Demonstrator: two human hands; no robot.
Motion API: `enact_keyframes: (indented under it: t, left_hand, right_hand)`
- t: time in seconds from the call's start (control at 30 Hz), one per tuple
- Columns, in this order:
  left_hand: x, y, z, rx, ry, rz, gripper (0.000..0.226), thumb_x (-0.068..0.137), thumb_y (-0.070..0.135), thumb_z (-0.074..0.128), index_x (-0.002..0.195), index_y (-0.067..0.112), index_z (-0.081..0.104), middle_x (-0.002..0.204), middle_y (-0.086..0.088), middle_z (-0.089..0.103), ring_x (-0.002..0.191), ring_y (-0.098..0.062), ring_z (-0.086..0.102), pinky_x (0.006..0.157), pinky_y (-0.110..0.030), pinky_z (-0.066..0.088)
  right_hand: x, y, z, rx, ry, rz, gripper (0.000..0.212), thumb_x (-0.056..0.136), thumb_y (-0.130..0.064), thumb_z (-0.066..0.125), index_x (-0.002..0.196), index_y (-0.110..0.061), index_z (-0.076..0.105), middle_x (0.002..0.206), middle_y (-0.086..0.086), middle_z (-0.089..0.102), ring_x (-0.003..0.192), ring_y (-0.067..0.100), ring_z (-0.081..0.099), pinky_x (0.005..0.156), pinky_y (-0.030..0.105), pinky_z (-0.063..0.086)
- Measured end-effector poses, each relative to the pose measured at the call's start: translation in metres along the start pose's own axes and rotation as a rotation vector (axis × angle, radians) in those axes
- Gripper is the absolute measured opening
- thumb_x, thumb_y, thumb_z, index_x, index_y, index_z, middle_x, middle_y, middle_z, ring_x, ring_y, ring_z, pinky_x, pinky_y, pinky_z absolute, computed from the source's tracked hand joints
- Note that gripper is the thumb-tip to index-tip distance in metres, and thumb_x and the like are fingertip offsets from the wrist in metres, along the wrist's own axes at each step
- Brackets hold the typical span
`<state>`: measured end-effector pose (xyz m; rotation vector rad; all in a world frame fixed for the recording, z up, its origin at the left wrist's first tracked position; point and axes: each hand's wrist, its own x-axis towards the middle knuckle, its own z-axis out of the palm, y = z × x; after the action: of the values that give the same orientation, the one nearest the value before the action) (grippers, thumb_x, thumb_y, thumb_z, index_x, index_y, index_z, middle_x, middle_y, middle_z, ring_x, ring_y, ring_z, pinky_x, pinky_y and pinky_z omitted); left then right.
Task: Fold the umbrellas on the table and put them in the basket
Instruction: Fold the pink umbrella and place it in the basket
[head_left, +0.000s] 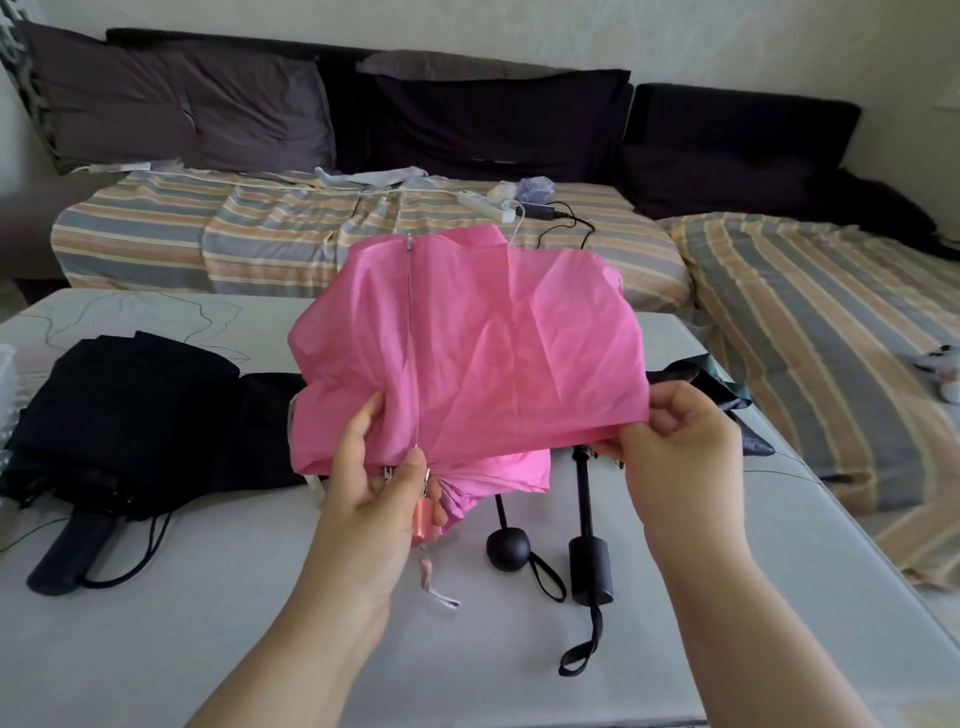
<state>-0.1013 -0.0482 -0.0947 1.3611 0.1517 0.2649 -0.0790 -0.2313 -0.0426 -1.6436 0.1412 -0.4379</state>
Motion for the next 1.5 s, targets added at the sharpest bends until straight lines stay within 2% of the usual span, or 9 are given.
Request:
enact_keyframes:
  t: [0.27, 0.37, 0.47, 0.63, 0.77, 0.9, 1.0, 1.23, 1.5]
  left_hand:
    - [0.003, 0.001, -0.003, -0.044, -0.036, -0.041, 0.048, 0.095, 0.004, 0.05, 0.114, 0.048, 0.051, 0.06, -0.002, 0.057, 0.051, -0.018, 0.056, 0.05, -0.027, 0.047]
    - [0.001, 0.001, -0.002, -0.012, -0.039, -0.031, 0.049, 0.094, 0.008, 0.052, 0.111, 0.054, 0.051, 0.077, -0.007, 0.059, 0.062, -0.02, 0.058, 0.057, -0.028, 0.048]
    - [-0.003, 0.002, 0.002, -0.009, -0.048, -0.032, 0.049, 0.094, 0.009, 0.054, 0.11, 0.055, 0.052, 0.073, -0.008, 0.06, 0.058, -0.019, 0.058, 0.058, -0.029, 0.049]
    - [-0.001, 0.004, 0.0, -0.059, -0.042, -0.037, 0.068, 0.094, 0.002, 0.052, 0.133, 0.056, 0.039, 0.059, -0.001, 0.06, 0.046, -0.016, 0.056, 0.042, -0.023, 0.047]
    - [-0.003, 0.006, 0.001, -0.011, -0.07, -0.011, 0.071, 0.095, 0.007, 0.051, 0.121, 0.072, 0.04, 0.075, -0.011, 0.054, 0.063, -0.025, 0.053, 0.049, -0.026, 0.047]
    - [-0.002, 0.003, -0.002, 0.033, -0.09, 0.009, 0.052, 0.097, 0.008, 0.047, 0.109, 0.056, 0.063, 0.067, -0.008, 0.052, 0.051, -0.012, 0.055, 0.046, -0.019, 0.046]
    - [0.0, 0.002, -0.004, 0.039, -0.077, 0.002, 0.045, 0.098, 0.009, 0.047, 0.107, 0.049, 0.065, 0.066, -0.008, 0.052, 0.048, -0.011, 0.055, 0.045, -0.019, 0.046]
    - [0.001, 0.002, -0.001, 0.059, -0.02, 0.021, 0.042, 0.094, 0.016, 0.054, 0.114, 0.053, 0.056, 0.054, -0.005, 0.052, 0.051, -0.016, 0.052, 0.048, -0.021, 0.044]
    - [0.003, -0.002, -0.004, 0.064, -0.049, -0.006, 0.046, 0.094, 0.009, 0.053, 0.116, 0.049, 0.057, 0.056, -0.004, 0.053, 0.05, -0.014, 0.05, 0.046, -0.02, 0.043]
  right_hand:
    - [0.008, 0.005, -0.004, 0.931, -0.434, 0.419, 0.062, 0.069, 0.003, 0.06, 0.13, -0.006, 0.052, 0.115, 0.01, 0.066, 0.115, 0.025, 0.062, 0.1, 0.04, 0.048]
    - [0.003, 0.009, 0.008, 0.68, -0.473, 0.437, 0.042, 0.066, -0.012, 0.081, 0.101, -0.005, 0.059, 0.091, 0.006, 0.067, 0.095, 0.022, 0.065, 0.093, 0.036, 0.053]
    - [0.0, 0.01, 0.022, 0.422, -0.196, 0.35, 0.012, 0.082, -0.011, 0.072, 0.086, -0.004, 0.064, 0.078, 0.006, 0.069, 0.07, 0.015, 0.066, 0.069, 0.027, 0.057]
    - [-0.006, -0.001, 0.015, -0.109, 0.026, -0.159, 0.039, 0.092, -0.025, 0.061, 0.068, 0.004, 0.05, 0.063, 0.024, 0.057, 0.047, 0.017, 0.05, 0.051, 0.023, 0.039]
    - [-0.007, 0.0, 0.011, -0.233, -0.005, -0.234, 0.039, 0.099, -0.023, 0.047, 0.062, -0.015, 0.04, 0.056, 0.015, 0.057, 0.04, -0.002, 0.05, 0.043, 0.015, 0.031]
    - [0.0, 0.003, 0.005, -0.025, -0.115, -0.077, 0.025, 0.096, -0.021, 0.055, 0.071, -0.018, 0.054, 0.055, -0.013, 0.056, 0.054, 0.001, 0.051, 0.057, 0.017, 0.044]
    - [0.001, 0.001, 0.003, 0.246, -0.272, 0.216, 0.014, 0.092, -0.016, 0.06, 0.08, -0.01, 0.065, 0.064, -0.003, 0.068, 0.065, 0.008, 0.063, 0.067, 0.024, 0.05]
    - [-0.003, -0.002, 0.005, 0.064, -0.106, -0.084, 0.024, 0.088, -0.02, 0.065, 0.067, -0.013, 0.057, 0.054, -0.009, 0.061, 0.056, 0.006, 0.053, 0.064, 0.021, 0.044]
    - [0.002, -0.007, -0.004, 0.173, -0.357, -0.135, 0.028, 0.09, 0.007, 0.056, 0.092, -0.02, 0.065, 0.085, -0.005, 0.074, 0.084, 0.01, 0.069, 0.08, 0.019, 0.052]
